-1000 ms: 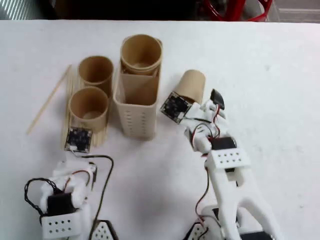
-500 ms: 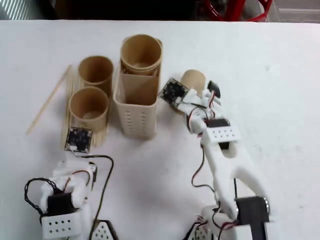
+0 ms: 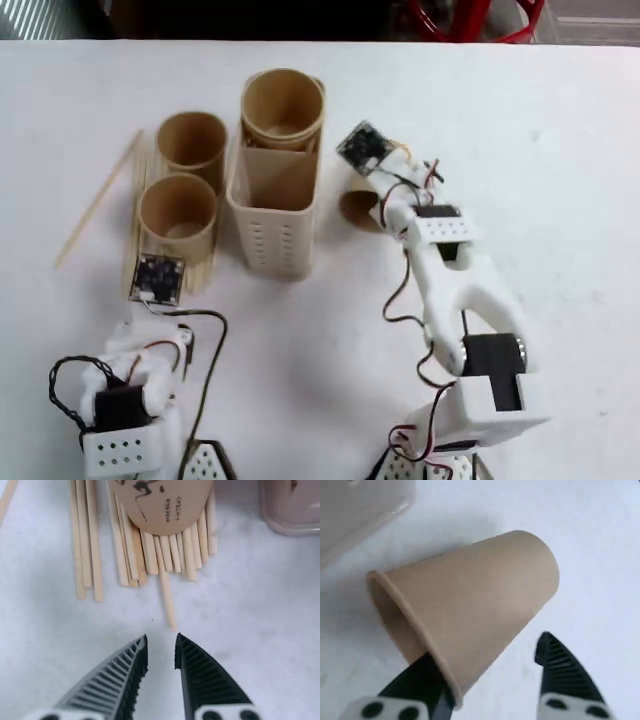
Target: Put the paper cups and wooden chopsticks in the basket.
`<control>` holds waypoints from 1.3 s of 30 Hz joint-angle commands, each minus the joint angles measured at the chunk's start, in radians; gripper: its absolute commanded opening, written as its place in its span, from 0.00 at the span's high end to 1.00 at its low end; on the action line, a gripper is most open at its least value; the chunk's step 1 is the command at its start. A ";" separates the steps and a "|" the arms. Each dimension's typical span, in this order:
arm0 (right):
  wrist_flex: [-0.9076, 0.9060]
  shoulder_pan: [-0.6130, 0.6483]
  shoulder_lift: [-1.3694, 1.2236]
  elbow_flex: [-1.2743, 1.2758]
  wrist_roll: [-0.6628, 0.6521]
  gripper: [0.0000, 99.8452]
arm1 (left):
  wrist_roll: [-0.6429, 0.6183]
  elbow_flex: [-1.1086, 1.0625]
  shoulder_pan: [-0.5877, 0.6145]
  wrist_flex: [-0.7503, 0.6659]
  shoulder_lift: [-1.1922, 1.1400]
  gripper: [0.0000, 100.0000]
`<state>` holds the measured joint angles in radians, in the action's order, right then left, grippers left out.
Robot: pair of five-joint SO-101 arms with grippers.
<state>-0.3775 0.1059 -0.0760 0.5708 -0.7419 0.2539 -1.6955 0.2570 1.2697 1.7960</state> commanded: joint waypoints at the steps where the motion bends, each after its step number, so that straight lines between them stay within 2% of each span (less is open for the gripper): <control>1: 0.008 -0.042 0.004 -0.074 0.044 0.99 | 0.003 0.002 -0.010 0.006 0.008 0.89; 3: 0.007 -0.065 0.005 -0.083 0.049 0.97 | 0.003 0.002 -0.010 0.006 0.008 0.89; 5: 0.007 -0.079 0.008 -0.086 0.058 0.99 | 0.003 0.002 -0.010 0.006 0.008 0.89; 7: 0.001 -0.101 0.031 -0.080 0.112 0.98 | 0.003 0.002 -0.010 0.006 0.008 0.89; 11: -0.124 -0.145 0.150 -0.084 0.190 0.98 | 0.003 0.002 -0.010 0.006 0.008 0.89; 19: -0.481 -0.160 0.615 -0.083 0.206 0.98 | 0.003 0.002 -0.010 0.006 0.008 0.89; 25: -0.599 -0.151 1.026 -0.084 0.204 0.98 | 0.003 0.002 -0.010 0.006 0.008 0.89; 28: -0.610 -0.104 1.171 -0.086 0.203 0.98 | 0.003 0.002 -0.010 0.006 0.008 0.89; 31: -0.622 0.002 1.233 -0.086 0.206 0.98 | 0.003 0.002 -0.010 0.006 0.008 0.89; 39: -0.619 0.228 1.115 -0.239 0.290 0.98 | 0.003 0.002 -0.010 0.006 0.008 0.89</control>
<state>-0.9958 0.2700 1.1101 0.4312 -0.4687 0.2539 -1.6955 0.2570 1.2697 1.7960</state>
